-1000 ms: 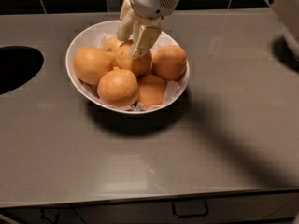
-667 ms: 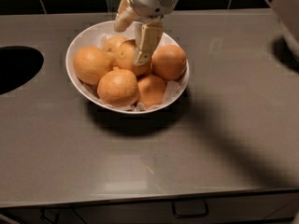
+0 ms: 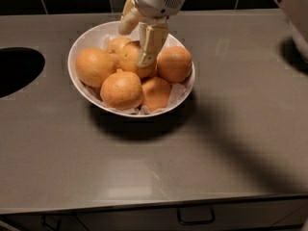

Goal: Pick orange from white bowl

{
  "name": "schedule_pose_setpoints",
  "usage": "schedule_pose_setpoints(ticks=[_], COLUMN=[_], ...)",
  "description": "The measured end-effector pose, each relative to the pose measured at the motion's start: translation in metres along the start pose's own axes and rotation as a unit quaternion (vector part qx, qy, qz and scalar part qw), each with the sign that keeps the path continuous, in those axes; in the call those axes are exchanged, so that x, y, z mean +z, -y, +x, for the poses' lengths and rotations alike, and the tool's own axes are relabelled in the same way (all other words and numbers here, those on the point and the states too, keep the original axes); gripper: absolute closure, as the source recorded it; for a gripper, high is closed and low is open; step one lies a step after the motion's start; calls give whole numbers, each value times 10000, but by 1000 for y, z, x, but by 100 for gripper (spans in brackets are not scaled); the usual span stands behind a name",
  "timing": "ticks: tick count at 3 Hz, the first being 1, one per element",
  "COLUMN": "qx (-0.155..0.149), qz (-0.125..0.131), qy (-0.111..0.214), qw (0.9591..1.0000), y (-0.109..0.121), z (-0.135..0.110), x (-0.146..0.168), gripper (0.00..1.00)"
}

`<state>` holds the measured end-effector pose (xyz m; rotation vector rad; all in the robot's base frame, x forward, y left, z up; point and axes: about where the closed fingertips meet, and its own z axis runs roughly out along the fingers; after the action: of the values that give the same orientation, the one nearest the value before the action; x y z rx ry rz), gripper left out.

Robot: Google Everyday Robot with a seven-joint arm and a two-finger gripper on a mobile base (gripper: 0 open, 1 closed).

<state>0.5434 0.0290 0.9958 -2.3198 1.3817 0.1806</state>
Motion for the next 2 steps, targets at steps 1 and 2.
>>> schedule_pose_setpoints(ticks=[1, 2], qx=[13, 36], qz=[-3, -16], qy=[1, -2], qw=[10000, 10000], y=[-1, -2], z=[1, 1], x=[0, 0], gripper=[39, 38])
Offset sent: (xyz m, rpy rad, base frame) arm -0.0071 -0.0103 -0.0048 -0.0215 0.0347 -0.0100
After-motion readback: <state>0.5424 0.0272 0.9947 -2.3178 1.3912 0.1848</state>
